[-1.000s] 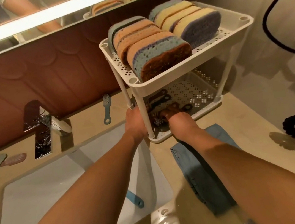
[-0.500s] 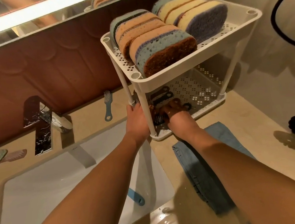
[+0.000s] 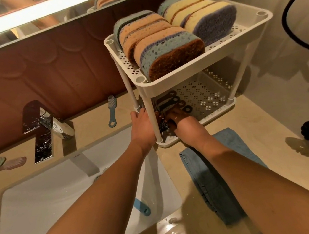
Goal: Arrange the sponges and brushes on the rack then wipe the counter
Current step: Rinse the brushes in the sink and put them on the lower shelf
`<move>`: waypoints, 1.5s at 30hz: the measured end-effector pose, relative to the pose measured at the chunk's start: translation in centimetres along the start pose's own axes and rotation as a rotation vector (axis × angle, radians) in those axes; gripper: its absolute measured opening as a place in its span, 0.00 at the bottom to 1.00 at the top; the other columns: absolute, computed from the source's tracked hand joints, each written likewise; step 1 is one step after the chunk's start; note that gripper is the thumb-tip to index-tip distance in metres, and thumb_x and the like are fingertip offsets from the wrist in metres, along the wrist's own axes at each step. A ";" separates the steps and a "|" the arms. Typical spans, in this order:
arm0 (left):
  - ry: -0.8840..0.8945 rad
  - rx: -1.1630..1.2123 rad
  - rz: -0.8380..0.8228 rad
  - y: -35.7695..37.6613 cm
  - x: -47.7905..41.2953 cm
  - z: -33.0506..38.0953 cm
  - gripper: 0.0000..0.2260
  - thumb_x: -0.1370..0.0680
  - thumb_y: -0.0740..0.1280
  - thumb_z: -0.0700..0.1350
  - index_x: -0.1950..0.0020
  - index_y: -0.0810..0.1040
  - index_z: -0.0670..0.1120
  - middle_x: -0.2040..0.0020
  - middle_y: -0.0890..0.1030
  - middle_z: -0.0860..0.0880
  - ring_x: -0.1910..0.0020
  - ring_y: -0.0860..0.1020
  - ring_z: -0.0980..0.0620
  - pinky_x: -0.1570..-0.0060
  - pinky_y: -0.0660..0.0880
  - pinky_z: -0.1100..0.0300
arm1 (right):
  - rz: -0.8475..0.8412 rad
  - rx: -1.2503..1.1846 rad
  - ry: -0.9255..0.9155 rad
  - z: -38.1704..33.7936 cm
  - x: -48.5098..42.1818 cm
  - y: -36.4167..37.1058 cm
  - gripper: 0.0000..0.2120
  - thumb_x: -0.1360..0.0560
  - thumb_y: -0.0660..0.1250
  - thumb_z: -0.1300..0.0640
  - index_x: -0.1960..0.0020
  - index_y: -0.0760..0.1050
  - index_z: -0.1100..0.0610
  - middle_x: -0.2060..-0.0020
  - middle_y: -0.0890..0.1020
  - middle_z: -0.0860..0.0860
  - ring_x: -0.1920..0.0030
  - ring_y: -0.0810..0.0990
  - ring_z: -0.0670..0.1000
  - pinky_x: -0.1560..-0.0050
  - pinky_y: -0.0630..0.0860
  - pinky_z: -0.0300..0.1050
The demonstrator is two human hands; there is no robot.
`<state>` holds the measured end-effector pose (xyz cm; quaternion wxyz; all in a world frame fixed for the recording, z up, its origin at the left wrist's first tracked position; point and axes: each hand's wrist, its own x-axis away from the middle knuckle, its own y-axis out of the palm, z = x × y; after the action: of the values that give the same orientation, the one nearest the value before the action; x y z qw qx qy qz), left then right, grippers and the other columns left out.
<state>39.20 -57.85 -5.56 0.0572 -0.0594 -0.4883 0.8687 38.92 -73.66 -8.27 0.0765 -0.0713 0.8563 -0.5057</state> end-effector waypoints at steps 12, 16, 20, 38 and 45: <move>-0.001 -0.020 0.016 0.4 -0.2 -0.2 0.20 0.20 0.67 0.58 0.34 0.73 0.47 0.38 0.74 0.42 0.38 0.66 0.43 0.31 0.64 0.47 | -0.020 0.024 -0.041 0.5 0.0 0.0 0.18 0.24 0.65 0.65 0.36 0.75 0.54 0.34 0.75 0.53 0.46 0.80 0.59 0.46 0.80 0.55; -0.005 -0.012 0.021 0.6 -0.3 -0.4 0.21 0.20 0.67 0.58 0.33 0.72 0.48 0.38 0.74 0.43 0.37 0.66 0.43 0.31 0.64 0.47 | -0.030 0.016 -0.029 0.8 -0.1 0.3 0.18 0.25 0.65 0.63 0.37 0.74 0.50 0.37 0.76 0.52 0.48 0.81 0.59 0.49 0.81 0.56; -0.009 0.000 0.012 0.5 -0.4 -0.3 0.14 0.18 0.66 0.55 0.37 0.71 0.50 0.42 0.74 0.44 0.39 0.66 0.45 0.31 0.61 0.48 | -0.050 0.002 -0.038 0.6 -0.2 0.2 0.19 0.24 0.66 0.65 0.36 0.75 0.53 0.33 0.74 0.52 0.44 0.79 0.59 0.44 0.79 0.56; 0.093 -0.265 -0.038 -4.2 8.1 -3.8 0.17 0.17 0.60 0.52 0.30 0.72 0.48 0.29 0.71 0.46 0.32 0.69 0.45 0.33 0.68 0.48 | 0.097 0.150 -0.084 -4.3 7.3 -1.4 0.11 0.18 0.59 0.56 0.41 0.78 0.56 0.46 0.77 0.51 0.46 0.75 0.52 0.48 0.73 0.47; 0.061 -0.345 -0.062 -5.2 13.1 -4.9 0.20 0.16 0.58 0.53 0.26 0.68 0.49 0.27 0.68 0.47 0.30 0.67 0.44 0.33 0.63 0.48 | 0.137 0.183 -0.120 -7.5 11.5 -0.7 0.12 0.19 0.61 0.57 0.38 0.77 0.56 0.43 0.78 0.51 0.43 0.76 0.52 0.41 0.73 0.47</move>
<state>27.28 -48.97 -4.31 0.0878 -0.0794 -0.6300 0.7676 26.18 -69.86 -4.76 0.1681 -0.0353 0.8033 -0.5703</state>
